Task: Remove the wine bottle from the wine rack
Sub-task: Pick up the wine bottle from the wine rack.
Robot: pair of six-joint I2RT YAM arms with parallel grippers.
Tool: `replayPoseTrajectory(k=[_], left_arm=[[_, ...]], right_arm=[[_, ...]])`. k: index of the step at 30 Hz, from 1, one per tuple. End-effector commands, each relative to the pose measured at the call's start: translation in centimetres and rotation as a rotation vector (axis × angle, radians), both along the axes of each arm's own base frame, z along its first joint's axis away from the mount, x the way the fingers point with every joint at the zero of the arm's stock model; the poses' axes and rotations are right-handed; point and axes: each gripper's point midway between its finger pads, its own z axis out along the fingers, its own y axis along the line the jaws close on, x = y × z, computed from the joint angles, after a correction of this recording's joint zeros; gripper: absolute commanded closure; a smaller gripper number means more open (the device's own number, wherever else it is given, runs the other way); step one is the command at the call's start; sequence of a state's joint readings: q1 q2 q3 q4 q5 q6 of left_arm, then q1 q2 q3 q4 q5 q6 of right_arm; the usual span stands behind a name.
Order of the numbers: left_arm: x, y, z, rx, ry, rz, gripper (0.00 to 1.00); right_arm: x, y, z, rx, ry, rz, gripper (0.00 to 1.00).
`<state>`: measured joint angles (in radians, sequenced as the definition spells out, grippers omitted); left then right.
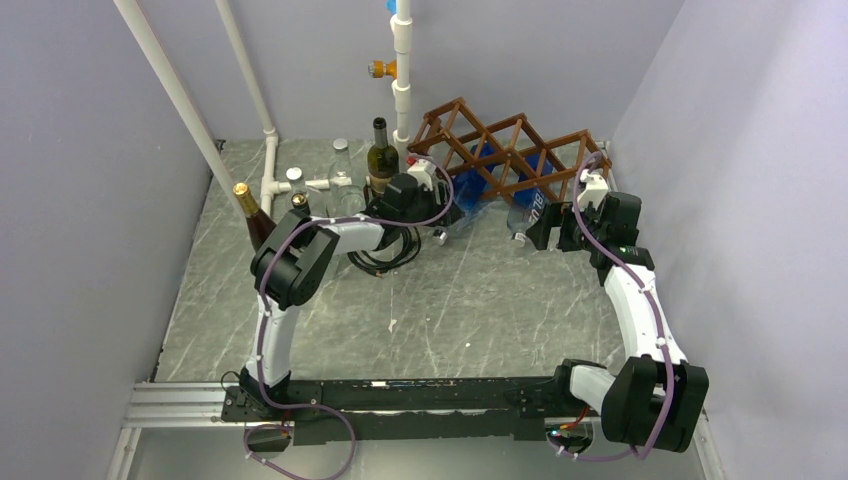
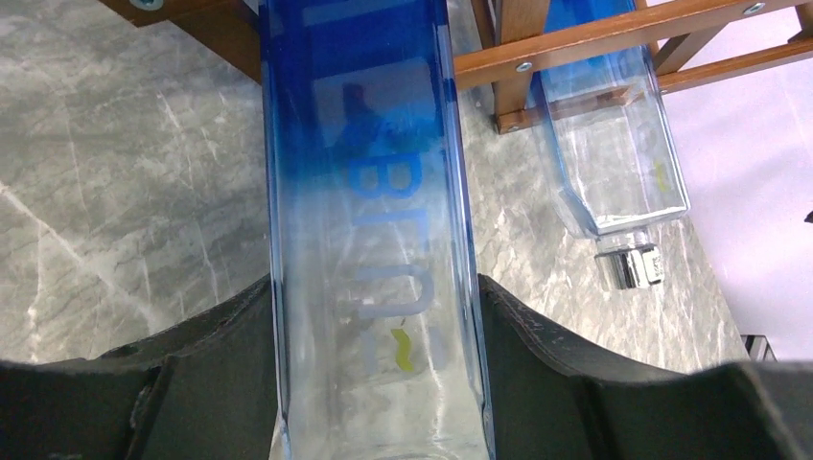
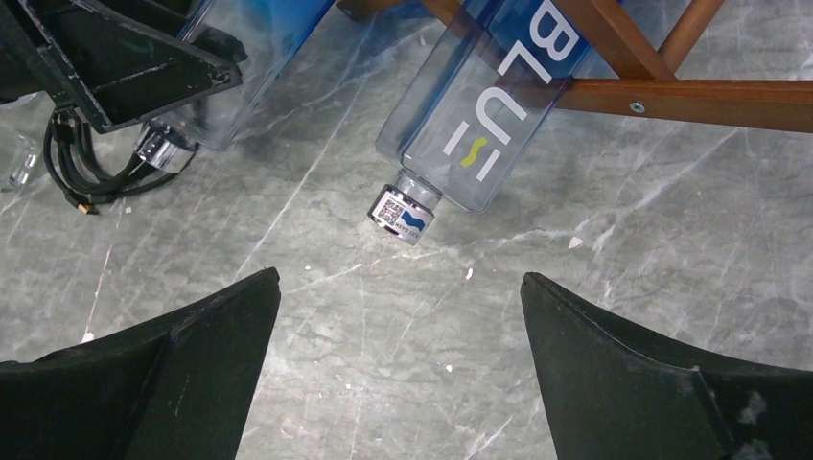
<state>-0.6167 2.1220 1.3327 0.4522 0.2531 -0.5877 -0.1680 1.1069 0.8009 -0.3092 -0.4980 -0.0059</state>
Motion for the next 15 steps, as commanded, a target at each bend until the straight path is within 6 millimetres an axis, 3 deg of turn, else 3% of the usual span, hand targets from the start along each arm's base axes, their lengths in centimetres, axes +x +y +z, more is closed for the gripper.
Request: replayPoseTrajectory(k=[1, 15], left_arm=[[0.9, 0.0, 9.5, -0.122, -0.234, 0.011, 1.0], [-0.7, 1.5, 11.5, -0.118, -0.279, 0.016, 1.0]], right_arm=[[-0.1, 0.5, 0.8, -0.005, -0.037, 0.061, 0.0], [-0.3, 0.7, 1.0, -0.005, -0.038, 0.078, 0.0]])
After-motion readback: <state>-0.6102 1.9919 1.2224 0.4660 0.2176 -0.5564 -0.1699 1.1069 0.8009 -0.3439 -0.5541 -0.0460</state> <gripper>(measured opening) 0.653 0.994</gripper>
